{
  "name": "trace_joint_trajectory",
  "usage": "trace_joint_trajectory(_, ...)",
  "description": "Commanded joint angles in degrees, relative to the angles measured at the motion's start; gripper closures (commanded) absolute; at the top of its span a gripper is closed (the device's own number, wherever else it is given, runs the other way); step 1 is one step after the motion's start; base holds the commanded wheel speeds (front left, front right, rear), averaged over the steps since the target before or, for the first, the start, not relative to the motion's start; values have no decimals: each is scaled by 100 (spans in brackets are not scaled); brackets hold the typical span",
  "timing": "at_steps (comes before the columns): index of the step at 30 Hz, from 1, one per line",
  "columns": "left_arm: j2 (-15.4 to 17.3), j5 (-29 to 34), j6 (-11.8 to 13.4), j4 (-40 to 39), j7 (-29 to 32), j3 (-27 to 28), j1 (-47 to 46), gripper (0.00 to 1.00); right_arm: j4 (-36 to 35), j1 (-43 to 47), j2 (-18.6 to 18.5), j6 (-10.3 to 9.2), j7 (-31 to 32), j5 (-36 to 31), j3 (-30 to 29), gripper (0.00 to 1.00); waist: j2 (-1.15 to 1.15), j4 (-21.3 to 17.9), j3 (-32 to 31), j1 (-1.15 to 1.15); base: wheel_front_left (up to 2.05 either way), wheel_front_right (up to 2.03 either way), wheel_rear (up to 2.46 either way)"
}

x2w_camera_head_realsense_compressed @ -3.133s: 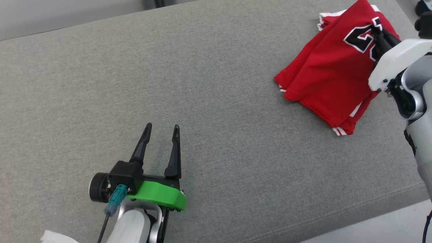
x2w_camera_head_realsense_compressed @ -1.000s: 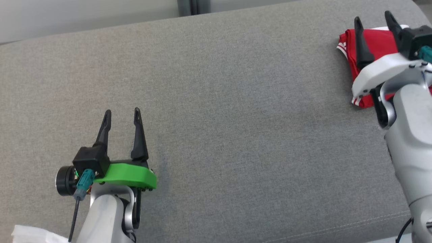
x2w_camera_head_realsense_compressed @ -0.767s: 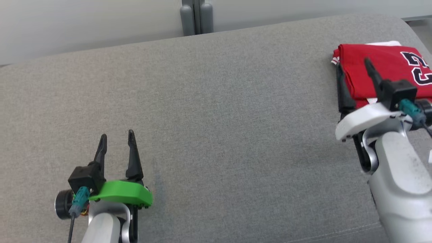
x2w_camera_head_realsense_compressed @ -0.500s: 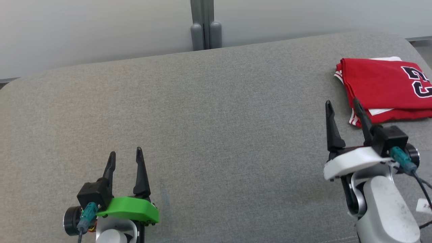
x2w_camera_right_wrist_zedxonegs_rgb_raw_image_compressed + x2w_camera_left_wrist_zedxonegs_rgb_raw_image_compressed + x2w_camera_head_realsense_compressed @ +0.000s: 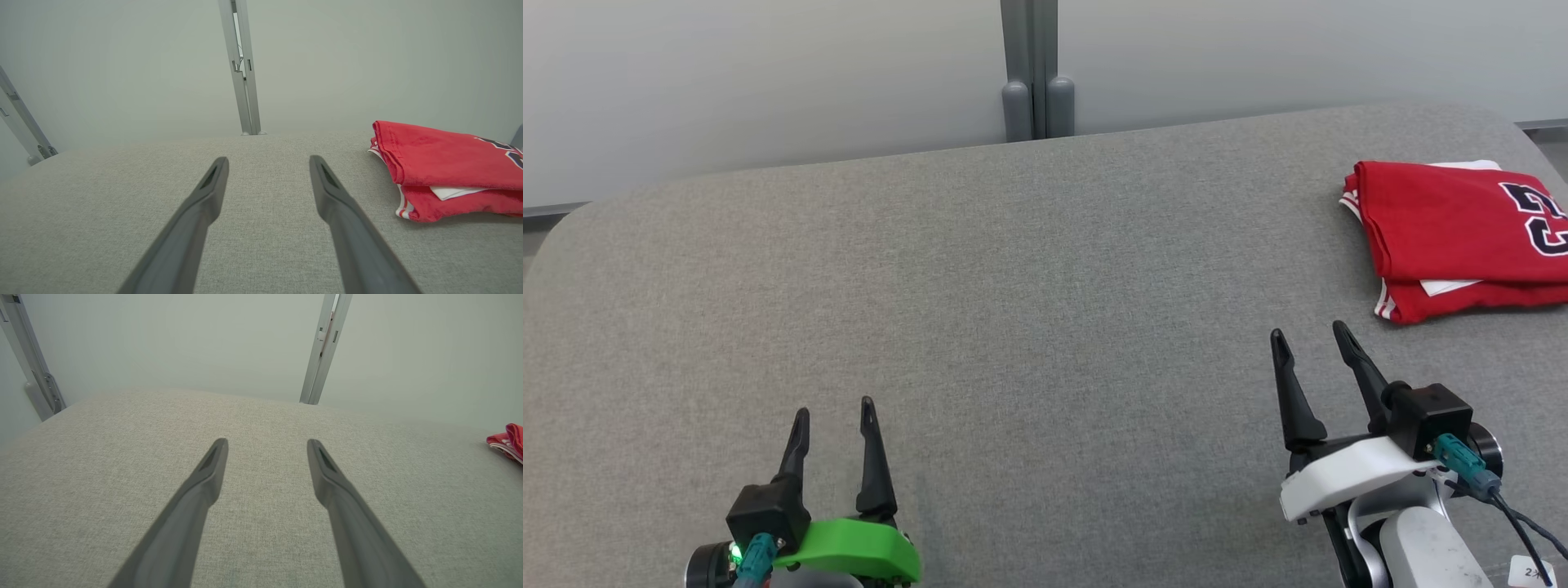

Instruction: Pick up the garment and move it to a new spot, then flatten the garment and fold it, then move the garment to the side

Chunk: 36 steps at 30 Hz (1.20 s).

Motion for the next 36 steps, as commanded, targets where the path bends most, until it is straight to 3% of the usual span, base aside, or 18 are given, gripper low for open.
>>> trace_joint_trajectory(1,10,-7,39,-37,0,-15,75,0,-50,69,-4,-12,13,56,19,0,0,13,-2,0,0,0,0)
trace_joint_trajectory(35,10,-55,80,59,1,-104,109,0,-49,240,-6,-12,196,173,181,0,0,49,-137,0,0,0,0)
trace_joint_trajectory(36,-2,-34,91,78,1,-107,96,100,-27,187,7,0,202,188,190,100,0,49,-137,0,0,0,0)
